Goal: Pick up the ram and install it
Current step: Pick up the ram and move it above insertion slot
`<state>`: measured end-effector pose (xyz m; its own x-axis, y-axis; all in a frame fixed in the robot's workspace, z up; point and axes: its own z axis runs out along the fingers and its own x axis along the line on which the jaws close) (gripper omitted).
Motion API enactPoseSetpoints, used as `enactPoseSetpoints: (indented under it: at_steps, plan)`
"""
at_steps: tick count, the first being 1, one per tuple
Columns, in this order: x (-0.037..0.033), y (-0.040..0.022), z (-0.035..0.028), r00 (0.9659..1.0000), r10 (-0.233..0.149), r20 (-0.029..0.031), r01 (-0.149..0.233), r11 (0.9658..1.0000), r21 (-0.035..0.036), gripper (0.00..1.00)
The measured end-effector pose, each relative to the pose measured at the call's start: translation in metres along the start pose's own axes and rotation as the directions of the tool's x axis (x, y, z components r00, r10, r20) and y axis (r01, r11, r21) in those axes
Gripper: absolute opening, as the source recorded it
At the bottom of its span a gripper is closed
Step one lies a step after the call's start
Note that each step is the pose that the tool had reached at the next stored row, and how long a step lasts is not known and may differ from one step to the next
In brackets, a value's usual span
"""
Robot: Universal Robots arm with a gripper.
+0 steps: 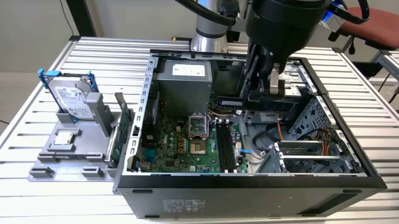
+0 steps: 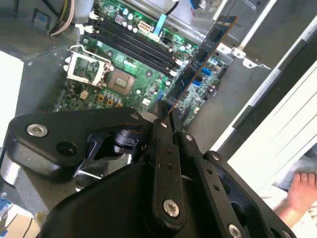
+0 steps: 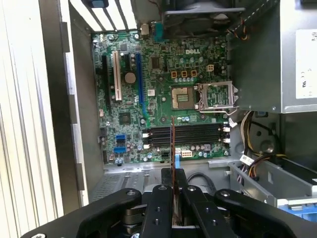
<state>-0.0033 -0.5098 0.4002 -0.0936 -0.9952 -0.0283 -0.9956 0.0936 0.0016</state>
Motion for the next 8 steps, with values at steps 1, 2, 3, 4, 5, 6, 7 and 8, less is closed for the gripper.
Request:
enactPoseSetpoints:
  at_steps: [1, 2, 3, 4, 5, 6, 7, 8]
  plan:
    - [-0.0038, 0.0004, 0.0001, 1.0, 0.0, -0.0002, 0.0, 1.0, 0.0, 0.0]
    - [-0.0077, 0.0008, 0.0002, 1.0, 0.0, -0.0004, 0.0, 1.0, 0.0, 0.0]
    - [-0.0115, 0.0011, 0.0003, 1.0, 0.0, -0.0007, 0.0, 1.0, 0.0001, 0.0]
    - [-0.0158, 0.0015, 0.0005, 1.0, 0.0, -0.0009, 0.0, 1.0, 0.0001, 0.0]
    - [-0.0194, 0.0018, 0.0005, 1.0, 0.0, -0.0011, 0.0, 1.0, 0.0001, 0.0]
    - [-0.0231, 0.0022, 0.0007, 1.0, 0.0, -0.0013, 0.0, 1.0, 0.0001, 0.0]
    - [-0.0268, 0.0025, 0.0007, 1.0, 0.0, -0.0015, 0.0, 1.0, 0.0001, 0.0]
    - [-0.0302, 0.0029, 0.0009, 1.0, 0.0, -0.0015, 0.0, 1.0, 0.0002, 0.0]
